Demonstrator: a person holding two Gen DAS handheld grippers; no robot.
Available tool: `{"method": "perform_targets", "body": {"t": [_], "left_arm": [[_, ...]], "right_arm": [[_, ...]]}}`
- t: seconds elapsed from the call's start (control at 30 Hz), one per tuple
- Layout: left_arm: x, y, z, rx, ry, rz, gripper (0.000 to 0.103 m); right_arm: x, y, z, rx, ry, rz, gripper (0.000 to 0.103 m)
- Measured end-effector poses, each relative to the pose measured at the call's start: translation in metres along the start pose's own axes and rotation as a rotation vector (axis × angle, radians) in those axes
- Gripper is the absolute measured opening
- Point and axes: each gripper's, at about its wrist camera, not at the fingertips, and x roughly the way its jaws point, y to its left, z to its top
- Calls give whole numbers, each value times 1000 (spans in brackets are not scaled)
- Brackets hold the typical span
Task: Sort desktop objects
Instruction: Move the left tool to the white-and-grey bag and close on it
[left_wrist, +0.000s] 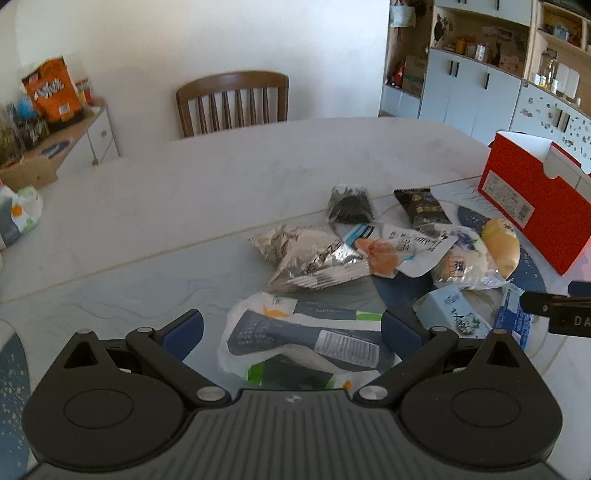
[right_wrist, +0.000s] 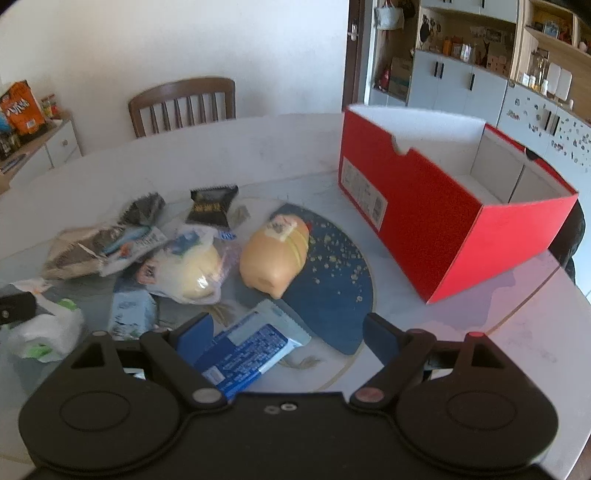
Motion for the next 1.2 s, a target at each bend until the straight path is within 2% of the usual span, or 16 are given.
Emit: {"method": "perform_targets", "body": {"t": [0.1, 0.43, 0.57, 0.73, 0.87, 1.0, 1.2], "left_arm": [[5, -1, -1, 12, 21, -15, 103], [13, -20, -9, 56, 67, -83, 103], [17, -38, -12, 101, 76, -139, 103], [16, -59, -11, 164, 66, -193, 103], [12, -55, -8, 122, 76, -174, 103], [2, -46, -8, 49, 92, -162, 103], [-12, -35, -12, -8, 103, -169, 102]], "right_arm": [[10, 0, 1, 36, 26, 10, 88], [26, 8, -1, 7, 56, 24, 88], [23, -2, -1, -13, 45, 11, 88], [19, -26, -3, 25, 43, -20, 88], [15, -37, 0, 82, 63, -19, 88], [7, -29, 1, 100, 68, 18, 88], [5, -12, 2, 162, 153, 55, 88]]}}
